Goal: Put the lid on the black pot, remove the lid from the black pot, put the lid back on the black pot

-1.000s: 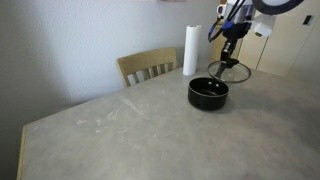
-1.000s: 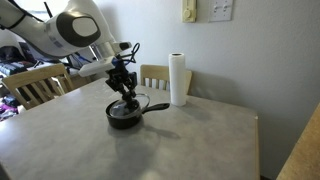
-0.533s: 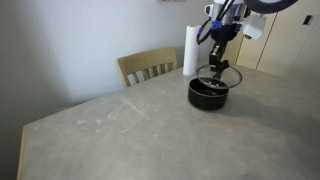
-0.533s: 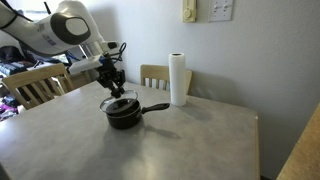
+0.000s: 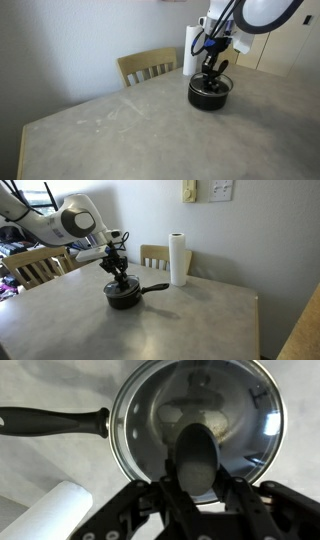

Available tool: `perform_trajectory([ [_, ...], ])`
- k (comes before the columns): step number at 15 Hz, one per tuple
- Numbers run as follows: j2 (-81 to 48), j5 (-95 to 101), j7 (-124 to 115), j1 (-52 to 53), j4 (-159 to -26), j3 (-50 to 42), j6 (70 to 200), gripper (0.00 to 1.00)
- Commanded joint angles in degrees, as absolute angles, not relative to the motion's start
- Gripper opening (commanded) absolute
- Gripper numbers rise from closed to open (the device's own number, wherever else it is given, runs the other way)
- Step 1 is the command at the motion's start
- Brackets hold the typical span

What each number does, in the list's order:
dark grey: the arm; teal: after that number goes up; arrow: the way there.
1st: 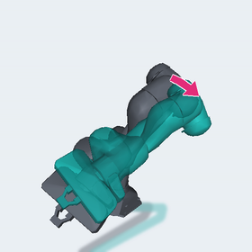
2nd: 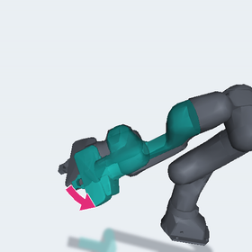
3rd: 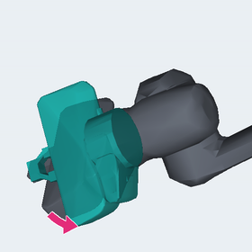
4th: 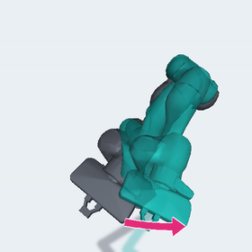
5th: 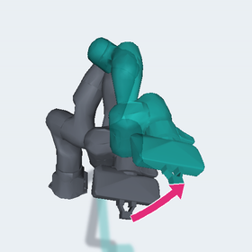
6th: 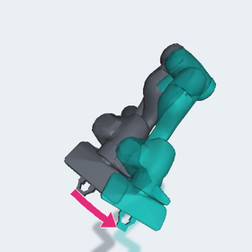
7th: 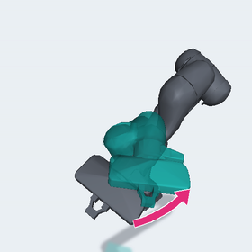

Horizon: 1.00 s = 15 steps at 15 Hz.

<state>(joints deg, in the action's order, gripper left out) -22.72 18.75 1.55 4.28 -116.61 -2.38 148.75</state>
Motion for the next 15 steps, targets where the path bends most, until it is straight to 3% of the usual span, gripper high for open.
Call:
perform_trajectory([
  [1,-24.1,18.3,2.0,4.3,-115.1,-2.2,150.2,0.13],
  [15,-28.3,11.4,7.1,0.3,-109.3,-1.2,145.1,0.13],
])
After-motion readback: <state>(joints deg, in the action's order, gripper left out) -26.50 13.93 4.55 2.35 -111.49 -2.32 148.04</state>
